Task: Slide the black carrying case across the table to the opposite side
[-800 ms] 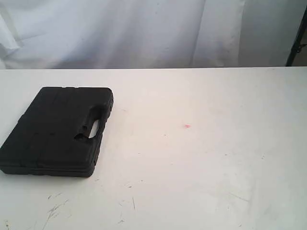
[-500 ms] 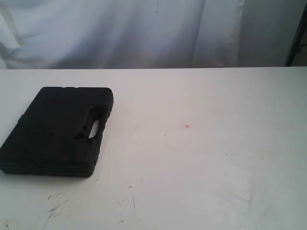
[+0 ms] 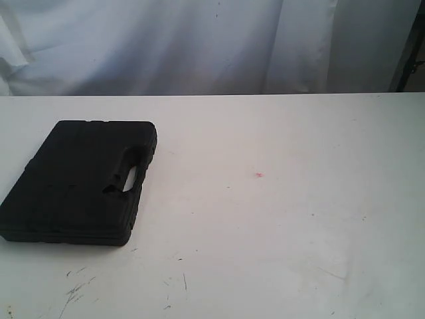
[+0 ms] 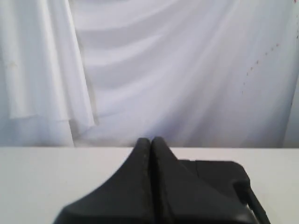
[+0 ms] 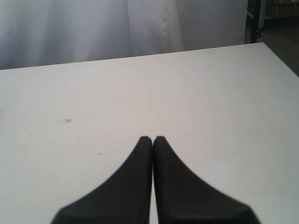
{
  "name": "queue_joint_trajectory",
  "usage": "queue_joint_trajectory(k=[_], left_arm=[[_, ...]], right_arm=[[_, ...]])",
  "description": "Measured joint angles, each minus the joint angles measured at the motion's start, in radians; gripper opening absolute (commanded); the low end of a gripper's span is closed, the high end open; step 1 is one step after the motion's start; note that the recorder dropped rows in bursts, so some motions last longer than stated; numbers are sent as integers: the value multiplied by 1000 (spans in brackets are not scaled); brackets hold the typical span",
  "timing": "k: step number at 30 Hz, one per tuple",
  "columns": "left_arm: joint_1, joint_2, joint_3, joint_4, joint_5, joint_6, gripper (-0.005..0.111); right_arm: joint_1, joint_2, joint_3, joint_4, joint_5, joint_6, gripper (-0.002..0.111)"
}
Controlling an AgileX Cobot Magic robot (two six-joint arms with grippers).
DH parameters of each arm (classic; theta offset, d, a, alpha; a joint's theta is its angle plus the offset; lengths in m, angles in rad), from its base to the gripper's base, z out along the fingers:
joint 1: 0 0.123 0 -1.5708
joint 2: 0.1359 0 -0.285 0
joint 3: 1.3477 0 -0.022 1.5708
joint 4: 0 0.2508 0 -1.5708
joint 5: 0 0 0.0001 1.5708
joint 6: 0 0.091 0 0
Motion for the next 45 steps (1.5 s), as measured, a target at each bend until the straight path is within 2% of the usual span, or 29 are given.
queue_joint_trajectory(k=[6,10,15,27,34,40,45], left_arm=[[0,0,0,0,-43,0,0],[0,0,-8,-48,-59,-69,0],[0,0,-119,-64,-10,-75,0],[0,449,-552,-64,154,-78,0],[0,723,-825,-68,371,-78,0],[0,904,-979,-68,528,-73,0],[0,996,-1020,-68,549,-21,0]], right_arm=[[0,0,0,0,0,0,0],[0,0,0,0,0,0,0],[0,0,0,0,0,0,0],[0,0,0,0,0,0,0],[0,0,0,0,0,0,0],[0,0,0,0,0,0,0],[0,0,0,0,0,0,0]])
